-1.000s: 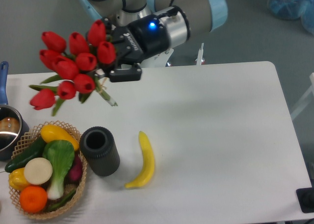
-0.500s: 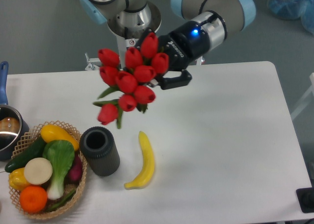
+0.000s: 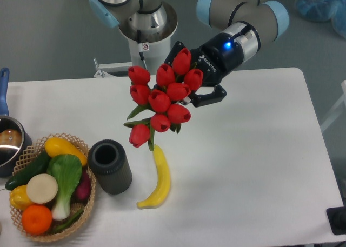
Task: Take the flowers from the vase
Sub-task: 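Carry the held tulips away from the vase over the table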
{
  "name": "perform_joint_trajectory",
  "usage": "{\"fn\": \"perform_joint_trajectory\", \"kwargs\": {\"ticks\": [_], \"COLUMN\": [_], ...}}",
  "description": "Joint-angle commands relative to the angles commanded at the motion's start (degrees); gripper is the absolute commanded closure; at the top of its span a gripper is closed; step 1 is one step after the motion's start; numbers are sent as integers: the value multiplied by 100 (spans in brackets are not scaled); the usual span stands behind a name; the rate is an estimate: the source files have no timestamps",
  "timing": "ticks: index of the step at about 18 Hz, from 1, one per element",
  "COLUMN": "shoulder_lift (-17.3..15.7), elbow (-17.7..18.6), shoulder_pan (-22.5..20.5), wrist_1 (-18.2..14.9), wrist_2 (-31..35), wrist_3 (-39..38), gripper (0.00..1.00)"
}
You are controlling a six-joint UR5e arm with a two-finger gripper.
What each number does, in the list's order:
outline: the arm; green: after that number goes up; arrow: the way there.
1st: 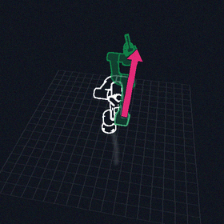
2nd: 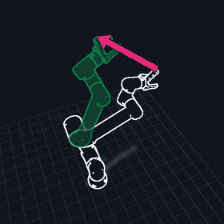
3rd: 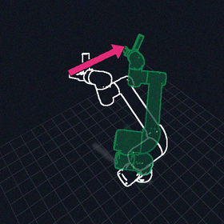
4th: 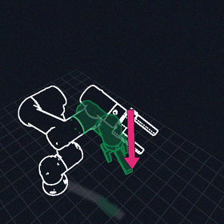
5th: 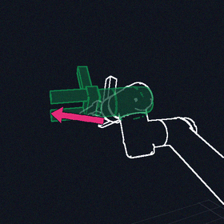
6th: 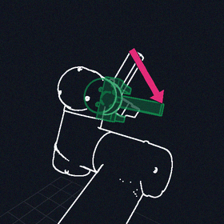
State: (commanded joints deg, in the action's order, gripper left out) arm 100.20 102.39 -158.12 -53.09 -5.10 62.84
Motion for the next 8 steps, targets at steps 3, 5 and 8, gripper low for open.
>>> {"fn": "perform_joint_trajectory", "kwargs": {"ticks": [3, 5, 8], "shoulder_lift": [0, 0, 0], "elbow": [44, 44, 79], "shoulder_pan": [-44, -53, -62], "wrist_1": [0, 9, 9], "wrist_2": [0, 0, -9], "wrist_3": [0, 0, 9], "gripper": [55, 55, 55]}}
